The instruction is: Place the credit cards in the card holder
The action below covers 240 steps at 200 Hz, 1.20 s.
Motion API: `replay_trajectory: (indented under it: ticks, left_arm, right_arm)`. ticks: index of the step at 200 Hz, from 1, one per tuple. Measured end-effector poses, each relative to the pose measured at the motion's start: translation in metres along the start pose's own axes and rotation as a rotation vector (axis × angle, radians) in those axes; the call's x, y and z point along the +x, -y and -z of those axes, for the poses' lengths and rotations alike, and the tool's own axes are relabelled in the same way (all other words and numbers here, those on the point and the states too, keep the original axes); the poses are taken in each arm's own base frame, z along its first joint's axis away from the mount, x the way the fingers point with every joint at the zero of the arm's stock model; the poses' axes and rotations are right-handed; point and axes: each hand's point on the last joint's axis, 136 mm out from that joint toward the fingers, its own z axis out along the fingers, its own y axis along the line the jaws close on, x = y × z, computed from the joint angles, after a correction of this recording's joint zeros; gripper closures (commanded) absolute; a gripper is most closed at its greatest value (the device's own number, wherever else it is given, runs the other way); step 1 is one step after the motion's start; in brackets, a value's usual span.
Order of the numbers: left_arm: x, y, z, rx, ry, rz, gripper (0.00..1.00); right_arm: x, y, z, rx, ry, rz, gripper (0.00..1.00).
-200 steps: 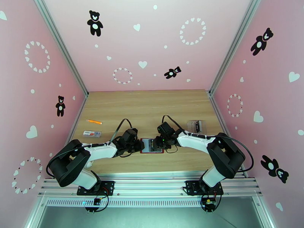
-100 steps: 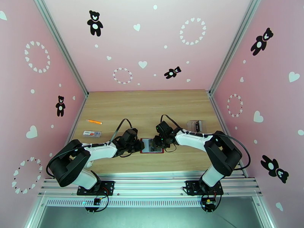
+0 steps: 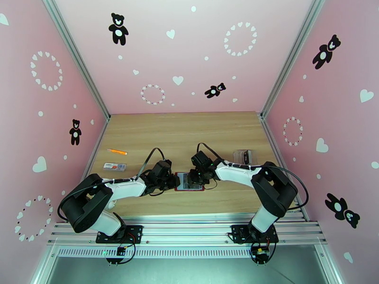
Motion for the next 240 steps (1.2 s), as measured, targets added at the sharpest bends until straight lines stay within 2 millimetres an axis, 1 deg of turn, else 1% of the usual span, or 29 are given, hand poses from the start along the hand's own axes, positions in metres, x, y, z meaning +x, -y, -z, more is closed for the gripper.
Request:
replay_trajectory:
  ticks: [26, 67, 111, 146, 167, 182, 195, 218, 240]
  left_arm:
    - [0.0, 0.0, 0.0, 0.001, 0.001, 0.0, 0.75]
    - [0.0, 0.0, 0.0, 0.002, 0.001, 0.0, 0.75]
    - [0.0, 0.0, 0.0, 0.004, 0.003, -0.001, 0.75]
    - [0.0, -0.001, 0.0, 0.006, 0.005, -0.001, 0.75]
    - [0.001, -0.001, 0.001, 0.01, 0.008, -0.002, 0.74]
    - [0.001, -0.001, 0.003, 0.01, 0.012, -0.002, 0.73]
    - [0.002, -0.001, 0.007, 0.013, 0.017, -0.001, 0.72]
    - [0.002, -0.001, 0.014, 0.016, 0.028, -0.003, 0.72]
    - [-0.001, 0.002, 0.019, 0.024, 0.047, -0.006, 0.72]
  right_arm:
    - [0.0, -0.008, -0.005, -0.003, -0.008, 0.017, 0.71]
    - [-0.001, -0.015, -0.009, -0.005, -0.015, 0.028, 0.72]
    - [0.001, -0.019, -0.013, 0.013, -0.025, 0.038, 0.72]
    - [0.001, -0.019, -0.013, 0.023, -0.021, 0.042, 0.71]
    - [0.001, -0.018, -0.012, 0.04, -0.015, 0.049, 0.66]
    - [0.0, -0.017, -0.008, 0.06, -0.002, 0.061, 0.57]
    - [-0.001, -0.016, -0.002, 0.08, 0.013, 0.075, 0.54]
    - [-0.002, -0.016, 0.006, 0.096, 0.03, 0.092, 0.57]
    - [-0.003, -0.016, 0.007, 0.096, 0.034, 0.094, 0.62]
